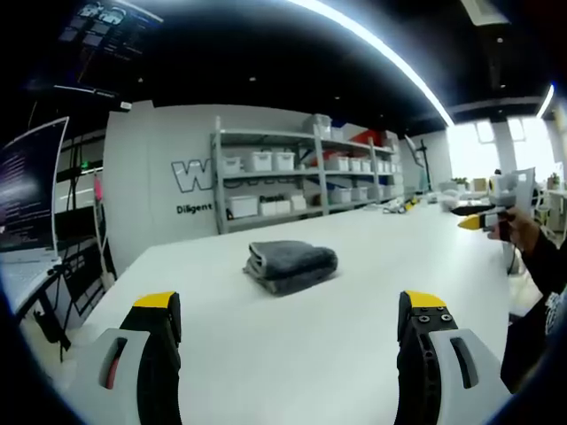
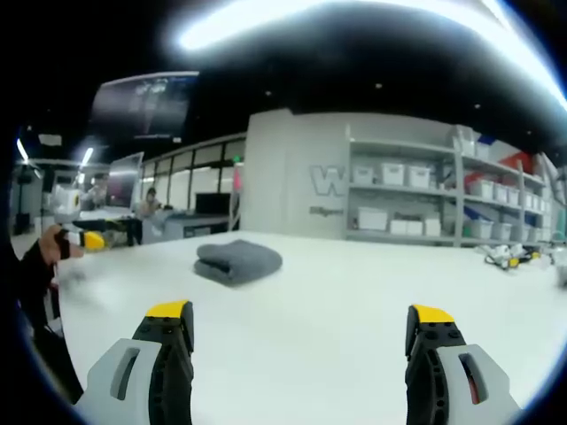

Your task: Open the folded towel by lifting each exposed corner and separating the folded layers until the towel lies flat within the target outline without major curled edges

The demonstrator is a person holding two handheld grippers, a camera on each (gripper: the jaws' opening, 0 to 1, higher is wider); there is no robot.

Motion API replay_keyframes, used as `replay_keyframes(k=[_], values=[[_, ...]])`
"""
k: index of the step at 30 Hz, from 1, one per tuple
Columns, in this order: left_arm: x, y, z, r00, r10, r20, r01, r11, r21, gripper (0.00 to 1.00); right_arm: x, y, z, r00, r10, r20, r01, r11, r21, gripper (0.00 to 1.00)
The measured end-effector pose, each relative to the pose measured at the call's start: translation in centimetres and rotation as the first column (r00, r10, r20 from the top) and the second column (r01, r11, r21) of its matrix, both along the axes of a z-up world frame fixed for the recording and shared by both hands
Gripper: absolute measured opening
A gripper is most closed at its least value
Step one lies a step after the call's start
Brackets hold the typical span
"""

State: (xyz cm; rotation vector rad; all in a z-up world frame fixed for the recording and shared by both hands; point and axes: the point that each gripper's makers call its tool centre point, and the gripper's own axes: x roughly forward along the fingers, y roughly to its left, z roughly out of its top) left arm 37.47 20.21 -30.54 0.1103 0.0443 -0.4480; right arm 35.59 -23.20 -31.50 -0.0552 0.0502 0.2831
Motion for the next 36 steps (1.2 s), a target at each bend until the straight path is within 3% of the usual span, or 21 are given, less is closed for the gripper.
replay_keyframes(k=[5,9,13,22,36], values=[[0.2,0.6,0.1,0.999,0.033,0.002,-0.033,0.999,0.029,1.0,-0.1,-0.1,0.2,1.0,0.0,-0.002,0.0,1.0,-0.003,1.0],[0.4,0.5,1.3,1.0,0.021,0.008,-0.021,0.997,0.07,1.0,0.1,-0.3,1.3,1.0,0.002,0.009,-0.001,1.0,-0.019,1.0],[0.6,0.4,2.5,1.0,0.006,0.011,-0.006,0.999,0.053,1.0,0.3,-0.3,2.1,1.0,0.005,0.014,-0.005,1.0,-0.026,1.0],[2.0,0.2,4.6,1.0,-0.008,-0.015,0.008,0.998,0.061,1.0,1.7,0.3,4.5,1.0,0.024,0.007,-0.023,0.993,-0.119,1.0],[3.9,0.2,6.5,1.0,-0.01,-0.015,0.012,0.991,0.132,1.0,3.7,1.3,7.4,0.999,0.041,0.01,-0.039,0.982,-0.187,1.0]])
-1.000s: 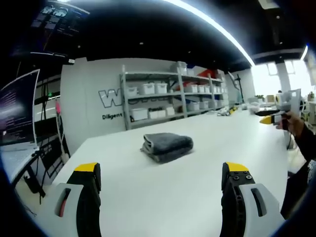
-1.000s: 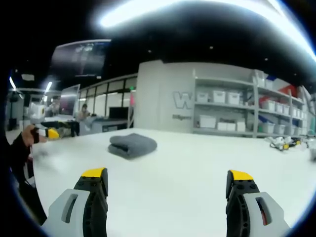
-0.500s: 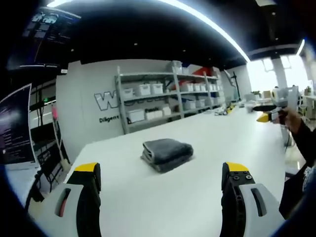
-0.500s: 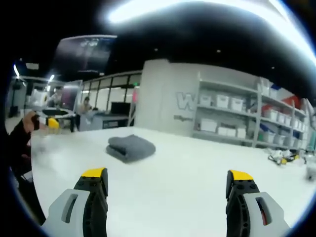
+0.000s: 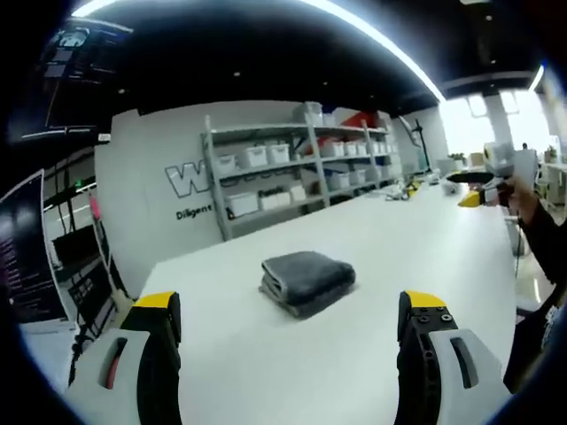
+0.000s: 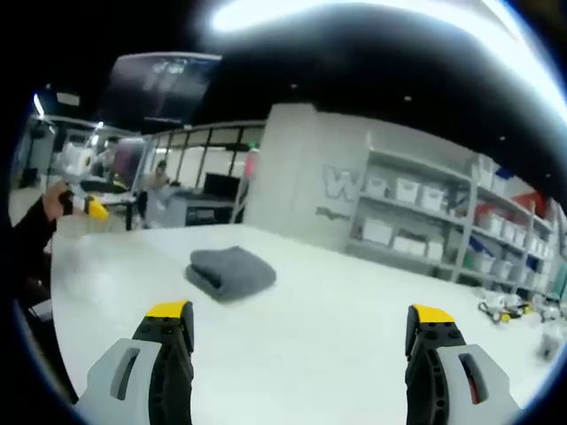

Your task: Open the folded towel by lifting each exposed corner and separating the folded layers until the towel lies flat within the target outline without major curled edges

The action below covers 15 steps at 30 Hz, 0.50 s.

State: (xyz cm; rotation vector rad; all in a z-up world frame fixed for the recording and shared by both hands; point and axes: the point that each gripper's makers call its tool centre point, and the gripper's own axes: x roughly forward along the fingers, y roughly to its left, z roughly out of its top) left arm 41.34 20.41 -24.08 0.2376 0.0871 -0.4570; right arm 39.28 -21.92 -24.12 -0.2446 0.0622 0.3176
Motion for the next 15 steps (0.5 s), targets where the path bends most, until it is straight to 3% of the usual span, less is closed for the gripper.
replay_keyframes(k=[15], values=[[3.6,0.6,2.7,0.999,0.03,0.021,-0.03,0.999,0.021,1.0,3.0,0.2,2.8,1.0,0.008,0.003,-0.008,0.999,-0.039,1.0]])
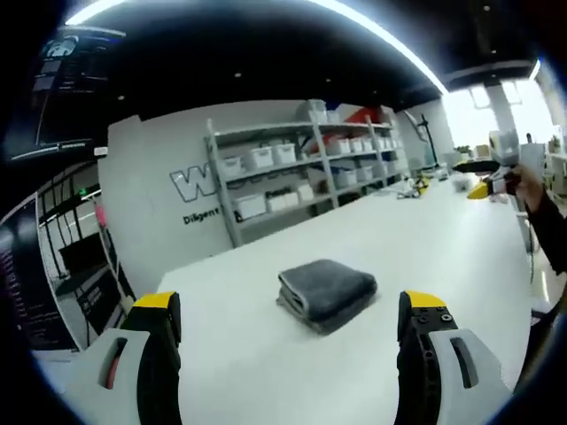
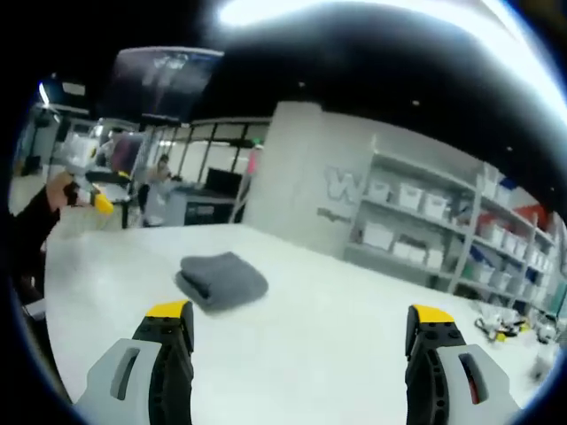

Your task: Open the folded towel by lifting each exposed corner and separating the folded layers until the towel lies flat within the target outline without major curled edges

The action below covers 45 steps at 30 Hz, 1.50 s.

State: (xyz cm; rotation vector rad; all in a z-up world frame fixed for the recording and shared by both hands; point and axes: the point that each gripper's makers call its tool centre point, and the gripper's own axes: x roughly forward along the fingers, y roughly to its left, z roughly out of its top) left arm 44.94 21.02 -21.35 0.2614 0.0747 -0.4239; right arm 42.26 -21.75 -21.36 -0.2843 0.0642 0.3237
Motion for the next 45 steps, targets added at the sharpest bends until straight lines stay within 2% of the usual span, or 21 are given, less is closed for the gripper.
replay_keyframes(k=[5,11,22,31,39,45], values=[[0.8,0.0,0.4,1.0,-0.011,-0.002,0.011,1.0,-0.003,1.0,0.8,0.3,0.5,1.0,0.006,0.0,-0.006,1.0,-0.012,1.0],[2.2,0.6,0.2,1.0,0.017,-0.013,-0.016,0.999,0.052,1.0,2.2,0.0,0.8,1.0,0.002,-0.007,-0.003,0.999,-0.034,1.0],[4.6,-0.1,1.3,1.0,-0.009,-0.028,0.01,0.999,0.043,1.0,4.4,0.1,1.4,1.0,-0.001,-0.018,0.0,0.999,-0.05,1.0],[5.5,-0.8,2.3,0.999,-0.033,-0.017,0.034,0.999,0.038,1.0,5.9,0.4,1.7,1.0,0.011,-0.027,-0.012,0.998,-0.055,1.0],[6.9,-1.1,2.3,0.998,-0.049,-0.033,0.05,0.998,0.04,1.0,6.7,0.5,2.1,1.0,0.006,-0.024,-0.008,0.998,-0.07,1.0],[7.9,-1.8,1.6,0.997,-0.062,-0.054,0.065,0.996,0.062,1.0,8.4,0.1,1.7,0.999,0.003,-0.042,-0.006,0.997,-0.074,1.0]])
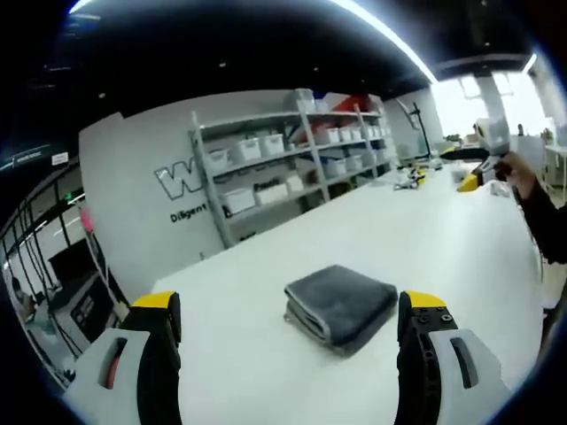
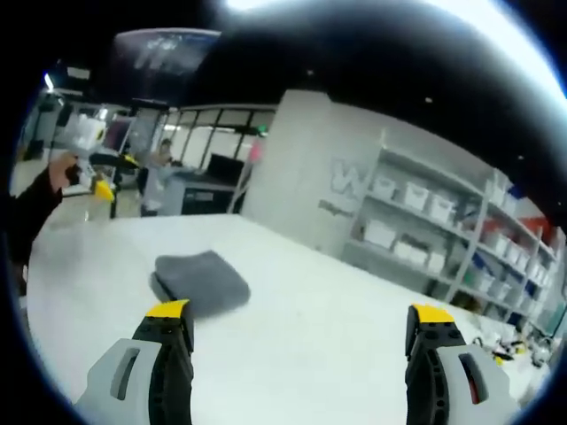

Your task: Open the folded towel by lifting each exposed corner and separating the folded layers until the towel lies flat within the target outline without major curled edges

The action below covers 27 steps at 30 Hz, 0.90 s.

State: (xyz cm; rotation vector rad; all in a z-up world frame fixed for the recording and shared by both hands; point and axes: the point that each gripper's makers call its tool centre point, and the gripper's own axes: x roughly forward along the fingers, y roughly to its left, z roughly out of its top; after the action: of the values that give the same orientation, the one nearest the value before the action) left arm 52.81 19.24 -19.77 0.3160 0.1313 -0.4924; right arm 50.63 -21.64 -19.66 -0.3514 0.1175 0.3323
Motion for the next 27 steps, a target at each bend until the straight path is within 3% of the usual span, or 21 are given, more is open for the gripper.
replay_keyframes(k=[6,8,13,16,22,27], values=[[2.0,-0.1,0.9,1.0,-0.006,-0.01,0.006,1.0,-0.009,1.0,1.5,0.7,0.5,1.0,0.019,-0.016,-0.019,1.0,-0.009,1.0],[2.4,-0.7,0.2,0.996,-0.061,-0.06,0.063,0.997,0.037,1.0,1.9,1.1,0.6,0.999,0.026,-0.019,-0.026,1.0,-0.002,1.0],[3.7,-1.1,1.5,0.998,-0.061,-0.034,0.058,0.995,-0.078,1.0,2.9,1.7,0.9,0.999,0.038,-0.019,-0.037,0.999,0.033,1.0],[4.1,-1.0,1.3,0.997,-0.063,-0.041,0.06,0.996,-0.071,1.0,3.4,1.9,0.6,0.998,0.045,-0.033,-0.044,0.999,0.032,1.0],[5.3,1.5,1.9,1.0,0.028,0.012,-0.027,0.999,-0.045,1.0,4.4,2.2,0.9,0.997,0.051,-0.052,-0.05,0.999,0.016,1.0],[5.8,1.2,1.8,1.0,0.022,0.006,-0.022,0.998,-0.062,1.0,5.1,2.4,1.6,0.997,0.055,-0.049,-0.053,0.998,0.025,1.0]])
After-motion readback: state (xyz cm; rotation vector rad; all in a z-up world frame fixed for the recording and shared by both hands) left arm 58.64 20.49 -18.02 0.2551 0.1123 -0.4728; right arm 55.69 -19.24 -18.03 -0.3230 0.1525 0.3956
